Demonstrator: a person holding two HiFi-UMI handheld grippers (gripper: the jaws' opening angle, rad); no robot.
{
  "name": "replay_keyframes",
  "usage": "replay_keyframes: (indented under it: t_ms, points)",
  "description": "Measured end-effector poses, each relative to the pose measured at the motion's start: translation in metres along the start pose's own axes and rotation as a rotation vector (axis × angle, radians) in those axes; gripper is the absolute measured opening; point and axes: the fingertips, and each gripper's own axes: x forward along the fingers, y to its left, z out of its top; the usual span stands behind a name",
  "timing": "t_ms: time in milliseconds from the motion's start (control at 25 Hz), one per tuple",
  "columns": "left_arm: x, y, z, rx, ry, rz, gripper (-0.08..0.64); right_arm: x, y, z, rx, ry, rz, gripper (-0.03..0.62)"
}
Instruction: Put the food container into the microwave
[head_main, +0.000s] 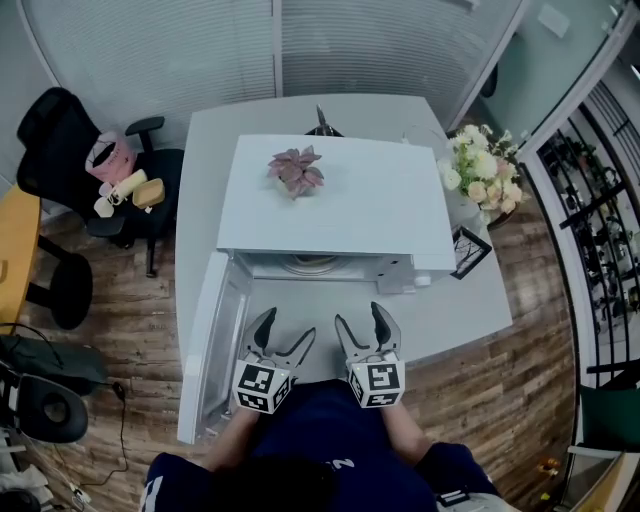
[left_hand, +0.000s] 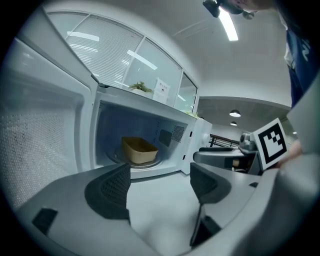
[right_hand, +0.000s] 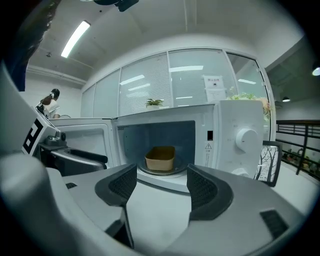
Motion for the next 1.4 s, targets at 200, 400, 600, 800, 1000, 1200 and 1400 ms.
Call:
replay_keyframes:
  t_ms: [200,400,600,800,1000,1200,1400]
  points:
    - [0.003,-0.008,-0.003,0.007,0.013,-0.031,0.356,-0.003,0.001,-0.002,0.008,-0.003,0.006,0.316]
    - [0.006,-0.013,-0.002,0.004,0.021,-0.046,0.356,-0.001,0.005,-0.003,0.012,0.006,0.039,0.316]
    - [0.005,-0.011,0.001,0.008,0.007,-0.032,0.317,0.000,0.007,0.001,-0.002,-0.002,0.050,0.255]
    - [0.001,-0.004,0.007,0.001,-0.028,0.009,0.174,-0.001,0.006,0.005,0.012,-0.012,0.055,0.121]
    - [-0.005,0.012,0.009,-0.019,-0.053,0.101,0.005,-0.001,0.003,0.006,0.067,-0.023,0.051,0.011]
    - [0.001,-0.001,0.008,-0.017,-0.030,0.018,0.002,-0.002,0.007,0.010,0.105,-0.040,0.090,0.009]
    - [0.005,-0.005,0.002,0.013,0.007,-0.008,0.002,0.000,0.012,0.003,0.080,-0.006,0.094,0.009]
